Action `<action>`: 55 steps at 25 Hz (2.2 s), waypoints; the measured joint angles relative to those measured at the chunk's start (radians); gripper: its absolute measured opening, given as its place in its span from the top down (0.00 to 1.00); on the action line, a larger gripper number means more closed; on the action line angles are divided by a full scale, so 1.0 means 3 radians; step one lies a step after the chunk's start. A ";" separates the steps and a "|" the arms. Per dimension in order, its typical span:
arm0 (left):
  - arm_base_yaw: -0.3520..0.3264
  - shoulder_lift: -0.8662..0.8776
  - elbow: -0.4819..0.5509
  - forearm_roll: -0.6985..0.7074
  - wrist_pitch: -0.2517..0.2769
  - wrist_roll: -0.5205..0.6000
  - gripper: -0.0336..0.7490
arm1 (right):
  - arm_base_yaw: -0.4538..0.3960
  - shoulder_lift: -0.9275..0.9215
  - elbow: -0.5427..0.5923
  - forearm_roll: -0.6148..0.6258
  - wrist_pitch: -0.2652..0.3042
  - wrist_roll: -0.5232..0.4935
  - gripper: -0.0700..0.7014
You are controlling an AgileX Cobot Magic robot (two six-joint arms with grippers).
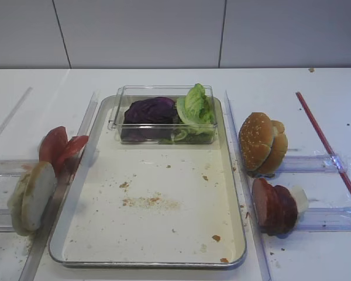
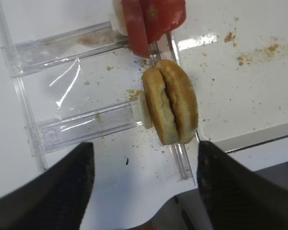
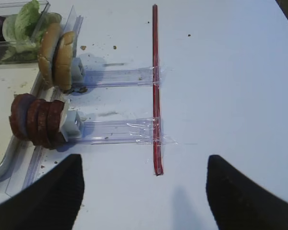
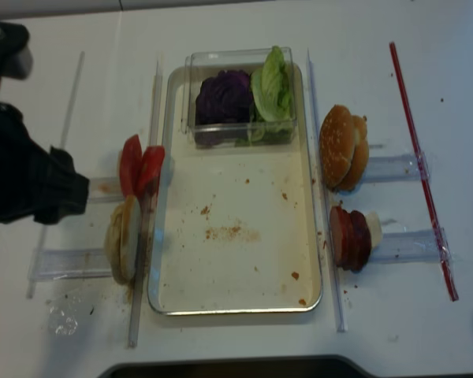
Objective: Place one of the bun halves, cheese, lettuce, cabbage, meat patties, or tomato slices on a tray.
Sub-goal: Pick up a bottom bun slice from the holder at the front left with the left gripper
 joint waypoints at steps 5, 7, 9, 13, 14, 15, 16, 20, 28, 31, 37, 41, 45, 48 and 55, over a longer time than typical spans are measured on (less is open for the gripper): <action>-0.0462 0.0287 -0.0021 0.0130 -0.0005 -0.0349 0.42 | 0.0000 0.0000 0.0000 0.0000 0.0000 0.0000 0.22; -0.0628 0.0422 -0.0021 0.0190 -0.0008 -0.0496 0.42 | 0.0000 0.0000 0.0000 0.0000 0.0000 0.0000 0.22; -0.0771 0.0574 -0.0021 0.0244 -0.0022 -0.0620 0.42 | 0.0000 0.0000 0.0000 0.0000 0.0000 0.0000 0.22; -0.0900 0.0821 -0.0026 0.0256 -0.0048 -0.0756 0.42 | 0.0000 0.0000 0.0000 0.0000 0.0000 0.0000 0.22; -0.0914 0.0873 -0.0026 0.0256 -0.0051 -0.0775 0.42 | 0.0000 0.0000 0.0000 0.0000 0.0000 0.0000 0.22; -0.0920 0.0921 -0.0036 0.0264 -0.0054 -0.0787 0.42 | 0.0000 0.0000 0.0000 0.0000 0.0000 0.0000 0.22; -0.0928 0.0963 -0.0044 0.0264 -0.0054 -0.0799 0.42 | 0.0000 0.0000 0.0000 0.0000 0.0000 0.0000 0.22; -0.0928 0.1062 -0.0111 0.0271 -0.0068 -0.0812 0.42 | 0.0000 0.0000 0.0000 0.0000 0.0000 0.0000 0.22; -0.0928 0.1264 -0.0266 0.0265 -0.0070 -0.0819 0.46 | 0.0000 0.0000 0.0000 0.0000 0.0000 0.0000 0.22; -0.0928 0.1342 -0.0295 0.0252 -0.0076 -0.0827 0.46 | 0.0000 0.0000 0.0000 0.0000 0.0000 0.0000 0.22; -0.0928 0.1456 -0.0310 0.0246 -0.0079 -0.0881 0.50 | 0.0000 0.0000 0.0000 0.0000 0.0000 0.0000 0.22; -0.0928 0.1553 -0.0310 0.0246 -0.0084 -0.0911 0.52 | 0.0000 0.0000 0.0000 0.0000 0.0000 0.0000 0.22; -0.0928 0.1625 -0.0310 0.0324 -0.0090 -0.1032 0.53 | 0.0000 0.0000 0.0000 0.0000 0.0000 0.0000 0.22; -0.0928 0.1655 -0.0310 0.0338 -0.0094 -0.1122 0.53 | 0.0000 0.0000 0.0000 0.0000 0.0000 0.0000 0.22; -0.0928 0.1663 -0.0310 0.0438 -0.0087 -0.1255 0.77 | 0.0000 0.0000 0.0000 0.0000 0.0000 0.0000 0.22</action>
